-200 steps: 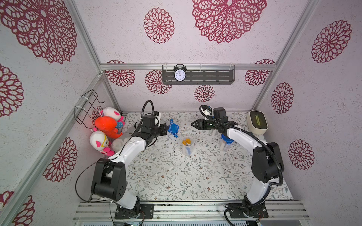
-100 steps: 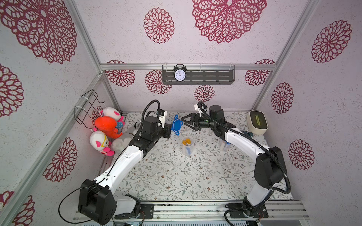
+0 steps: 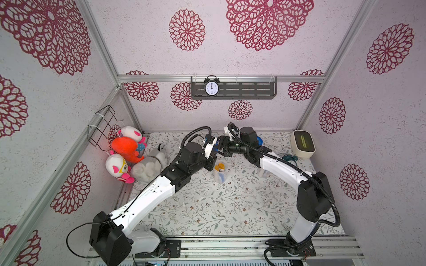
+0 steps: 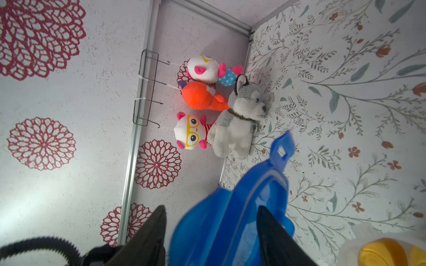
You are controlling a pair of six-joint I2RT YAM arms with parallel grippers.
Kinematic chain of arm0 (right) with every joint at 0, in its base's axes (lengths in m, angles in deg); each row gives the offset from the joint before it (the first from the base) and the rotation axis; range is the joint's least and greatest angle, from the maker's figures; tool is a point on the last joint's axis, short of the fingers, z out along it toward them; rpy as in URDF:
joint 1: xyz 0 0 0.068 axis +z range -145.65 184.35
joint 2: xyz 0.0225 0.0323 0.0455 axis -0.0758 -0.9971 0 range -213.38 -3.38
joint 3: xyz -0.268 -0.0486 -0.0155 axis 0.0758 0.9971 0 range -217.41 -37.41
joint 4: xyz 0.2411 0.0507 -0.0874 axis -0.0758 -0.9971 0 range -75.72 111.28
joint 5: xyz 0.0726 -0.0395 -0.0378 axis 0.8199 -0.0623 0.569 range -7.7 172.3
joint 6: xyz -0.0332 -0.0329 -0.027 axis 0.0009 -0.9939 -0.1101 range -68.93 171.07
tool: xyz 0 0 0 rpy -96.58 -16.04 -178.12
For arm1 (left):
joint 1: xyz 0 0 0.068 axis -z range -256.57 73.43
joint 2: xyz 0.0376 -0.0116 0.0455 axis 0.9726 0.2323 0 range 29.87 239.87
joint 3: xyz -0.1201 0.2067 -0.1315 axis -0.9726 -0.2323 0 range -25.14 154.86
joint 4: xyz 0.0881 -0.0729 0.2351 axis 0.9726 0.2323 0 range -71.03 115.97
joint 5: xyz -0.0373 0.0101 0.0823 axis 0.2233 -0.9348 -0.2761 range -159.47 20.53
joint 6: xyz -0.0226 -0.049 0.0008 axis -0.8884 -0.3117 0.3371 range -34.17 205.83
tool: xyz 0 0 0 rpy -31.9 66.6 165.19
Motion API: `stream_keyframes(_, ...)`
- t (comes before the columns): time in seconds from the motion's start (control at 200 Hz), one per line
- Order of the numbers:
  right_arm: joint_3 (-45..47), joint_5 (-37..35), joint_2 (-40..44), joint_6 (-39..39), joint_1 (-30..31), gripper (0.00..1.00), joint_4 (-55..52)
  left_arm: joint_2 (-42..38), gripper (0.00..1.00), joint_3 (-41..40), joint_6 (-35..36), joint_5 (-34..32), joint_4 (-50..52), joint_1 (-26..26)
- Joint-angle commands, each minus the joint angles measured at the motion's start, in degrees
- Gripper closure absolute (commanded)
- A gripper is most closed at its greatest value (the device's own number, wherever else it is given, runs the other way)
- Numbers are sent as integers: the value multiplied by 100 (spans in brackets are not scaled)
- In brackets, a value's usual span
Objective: Pack away toiletry kits
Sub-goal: Close the lid on the container.
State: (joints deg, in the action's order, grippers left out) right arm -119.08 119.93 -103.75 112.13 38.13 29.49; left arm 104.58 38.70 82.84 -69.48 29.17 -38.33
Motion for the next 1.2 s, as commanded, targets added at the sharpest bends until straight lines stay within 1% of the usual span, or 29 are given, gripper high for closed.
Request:
stream_keyframes(0.0, 74, -168, 272, 19, 41, 57, 103, -90, 100, 162, 672, -413, -37, 252)
stream_keyframes(0.05, 119, -215, 326, -31, 45, 59, 43, -56, 100, 206, 673, -529, 12, 284)
stream_keyframes(0.145, 241, -358, 501, -179, 50, 74, -114, -28, 100, 244, 603, -750, 70, 289)
stream_keyframes(0.255, 313, -449, 646, -391, 34, 88, -347, -45, 100, 231, 499, -851, 45, 289)
stream_keyframes(0.3, 334, -415, 688, -494, 20, 90, -443, -99, 85, 201, 404, -942, 44, 290)
stream_keyframes(0.315, 345, -421, 710, -538, 9, 90, -481, -131, 76, 181, 375, -973, 44, 289)
stream_keyframes(0.335, 386, -430, 745, -596, -13, 92, -511, -183, 68, 147, 326, -1020, 39, 289)
stream_keyframes(0.385, 522, -419, 873, -771, -66, 95, -490, -387, 56, -14, 267, -1112, -5, 290)
stream_keyframes(0.47, 833, -368, 1144, -1032, -191, 98, -465, -915, 37, -530, 92, -1413, -302, 256)
stream_keyframes(0.55, 1094, -295, 1416, -1317, -258, 98, -571, -1436, 24, -1069, -114, -1450, -580, 94)
stream_keyframes(0.61, 1332, -233, 1586, -1403, -292, 98, -568, -1688, 13, -1380, -427, -1322, -720, -127)
stream_keyframes(0.691, 1826, -309, 1765, -1083, -334, 98, -91, -1868, 0, -1653, -794, -946, -887, -448)
stream_keyframes(0.751, 2148, -254, 1774, -717, -357, 98, 490, -1854, 2, -1754, -824, -814, -967, -550)
stream_keyframes(0.811, 2386, -218, 1688, -365, -363, 98, 1100, -1759, 2, -1799, -735, -855, -1053, -575)
stream_keyframes(0.856, 2504, -151, 1573, -98, -359, 98, 1492, -1661, 2, -1813, -819, -939, -1153, -600)
stream_keyframes(0.951, 2637, 46, 1285, 406, -341, 98, 2261, -1389, 2, -1736, -1027, -867, -1248, -651)
stream_keyframes(1.001, 2622, 101, 1188, 451, -328, 98, 2264, -1245, 2, -1680, -1112, -793, -1262, -651)
stream_keyframes(1.066, 2543, 177, 1082, 323, -342, 98, 2053, -1054, 2, -1578, -1168, -695, -1265, -641)
stream_keyframes(1.151, 2441, 464, 913, 236, -409, 97, 1935, -863, 2, -1466, -1321, -786, -1204, -642)
stream_keyframes(1.196, 2396, 621, 828, 194, -450, 97, 1931, -761, 2, -1354, -1340, -715, -1082, -636)
